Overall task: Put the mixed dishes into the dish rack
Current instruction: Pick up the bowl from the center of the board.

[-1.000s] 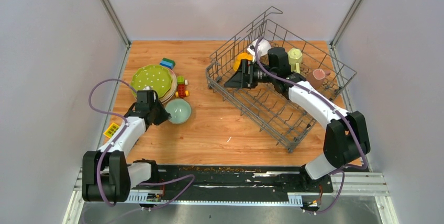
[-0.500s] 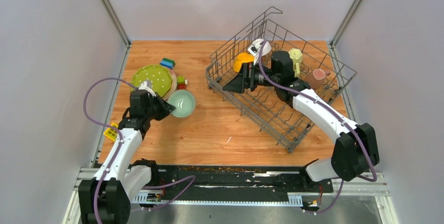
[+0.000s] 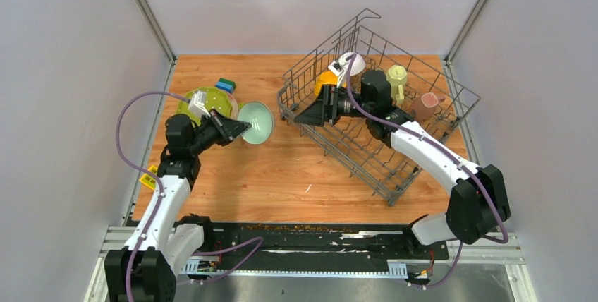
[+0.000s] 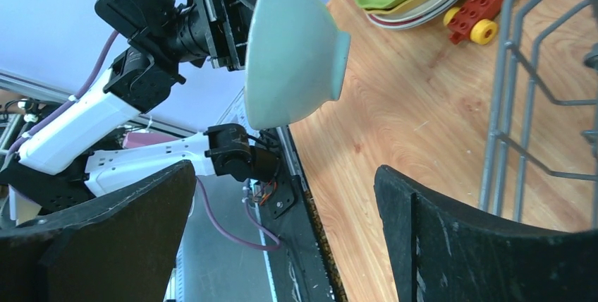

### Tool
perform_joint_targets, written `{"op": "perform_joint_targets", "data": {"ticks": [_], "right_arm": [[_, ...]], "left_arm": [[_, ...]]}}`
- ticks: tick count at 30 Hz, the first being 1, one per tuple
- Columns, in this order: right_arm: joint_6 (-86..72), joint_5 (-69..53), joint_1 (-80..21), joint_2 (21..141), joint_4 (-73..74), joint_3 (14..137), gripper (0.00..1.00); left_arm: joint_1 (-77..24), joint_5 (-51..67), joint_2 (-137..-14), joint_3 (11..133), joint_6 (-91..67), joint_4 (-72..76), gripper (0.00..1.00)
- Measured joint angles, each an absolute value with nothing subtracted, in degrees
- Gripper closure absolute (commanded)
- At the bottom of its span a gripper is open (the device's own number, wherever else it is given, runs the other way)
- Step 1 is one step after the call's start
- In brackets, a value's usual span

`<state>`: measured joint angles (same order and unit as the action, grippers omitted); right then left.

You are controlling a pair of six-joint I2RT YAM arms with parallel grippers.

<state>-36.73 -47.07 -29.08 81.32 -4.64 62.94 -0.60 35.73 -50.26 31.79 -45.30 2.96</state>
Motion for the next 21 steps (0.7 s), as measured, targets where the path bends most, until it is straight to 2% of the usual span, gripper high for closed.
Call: {"op": "perform_joint_targets", "data": {"ticks": [9, 21], "right_arm": [[-40.9, -45.0, -33.7, 85.9, -6.4, 64.4, 0.0], [-41.3, -43.9, -37.1, 86.3, -9.5, 65.8, 0.0]], "left_arm": [[-2.4, 42.7, -54.4, 32.1, -52.0, 15.4, 1.0], [-5.2, 44.5, -56.3, 32.1, -55.3, 20.9, 1.0]]}}
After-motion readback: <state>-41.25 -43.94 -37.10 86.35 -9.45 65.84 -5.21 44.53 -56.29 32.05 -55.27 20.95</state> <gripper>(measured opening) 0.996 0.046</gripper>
